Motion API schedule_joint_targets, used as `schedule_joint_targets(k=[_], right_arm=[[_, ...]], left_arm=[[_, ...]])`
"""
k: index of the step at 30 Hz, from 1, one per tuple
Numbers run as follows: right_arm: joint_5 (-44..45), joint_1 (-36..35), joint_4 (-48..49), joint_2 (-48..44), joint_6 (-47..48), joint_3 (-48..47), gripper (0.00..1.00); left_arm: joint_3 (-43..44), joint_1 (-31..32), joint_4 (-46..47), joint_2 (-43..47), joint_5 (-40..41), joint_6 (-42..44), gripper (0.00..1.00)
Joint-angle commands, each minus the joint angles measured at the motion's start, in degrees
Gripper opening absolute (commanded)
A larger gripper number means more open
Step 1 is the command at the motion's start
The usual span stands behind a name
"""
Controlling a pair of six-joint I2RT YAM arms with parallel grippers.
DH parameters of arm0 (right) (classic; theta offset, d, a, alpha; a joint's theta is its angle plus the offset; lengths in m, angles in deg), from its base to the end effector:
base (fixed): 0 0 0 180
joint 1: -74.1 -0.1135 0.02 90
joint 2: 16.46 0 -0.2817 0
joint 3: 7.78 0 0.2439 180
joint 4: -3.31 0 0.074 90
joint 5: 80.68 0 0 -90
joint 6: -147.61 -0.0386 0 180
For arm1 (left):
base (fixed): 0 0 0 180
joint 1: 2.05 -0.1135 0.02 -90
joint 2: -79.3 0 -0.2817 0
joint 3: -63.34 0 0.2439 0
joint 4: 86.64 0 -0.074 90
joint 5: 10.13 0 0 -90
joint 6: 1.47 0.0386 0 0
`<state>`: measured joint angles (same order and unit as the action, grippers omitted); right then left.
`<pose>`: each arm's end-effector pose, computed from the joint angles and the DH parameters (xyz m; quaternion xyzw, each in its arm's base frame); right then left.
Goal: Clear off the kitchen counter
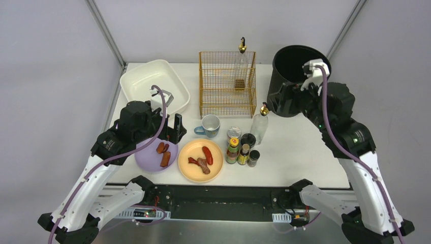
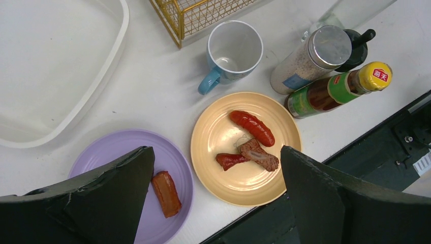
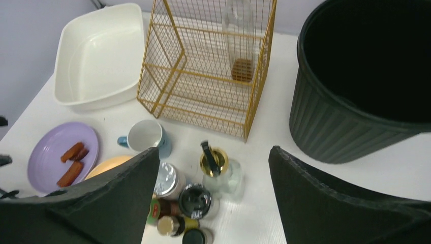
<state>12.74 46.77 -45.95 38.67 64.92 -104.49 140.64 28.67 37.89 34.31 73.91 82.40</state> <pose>0.1369 0.0682 0.4915 -0.2053 0.7243 0.0922 0.6518 0.1099 -0.0700 0.3988 0.2055 0.8083 -0.2150 0.5081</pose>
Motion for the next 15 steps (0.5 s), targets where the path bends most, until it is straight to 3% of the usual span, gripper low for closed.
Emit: schedule_joint_targets(k=[1,9,15], right_arm=[[-2.7,-0.3,-10.3,-4.8,-2.5,1.2,0.82],[-7.1,-0.4,-13.5,-12.6,-3.7,9.9,0.80],[-9.9,-0.4,-8.0,-17.1,-3.5,19.6,0.79]], left_arm=[[0.8,0.0,1.0,0.2,-1.0,0.8,0.99],[0.9,0.0,1.0,0.5,-0.8,1.1,0.99],[0.9,0.1,1.0,0.3,-0.6,1.5,1.00]])
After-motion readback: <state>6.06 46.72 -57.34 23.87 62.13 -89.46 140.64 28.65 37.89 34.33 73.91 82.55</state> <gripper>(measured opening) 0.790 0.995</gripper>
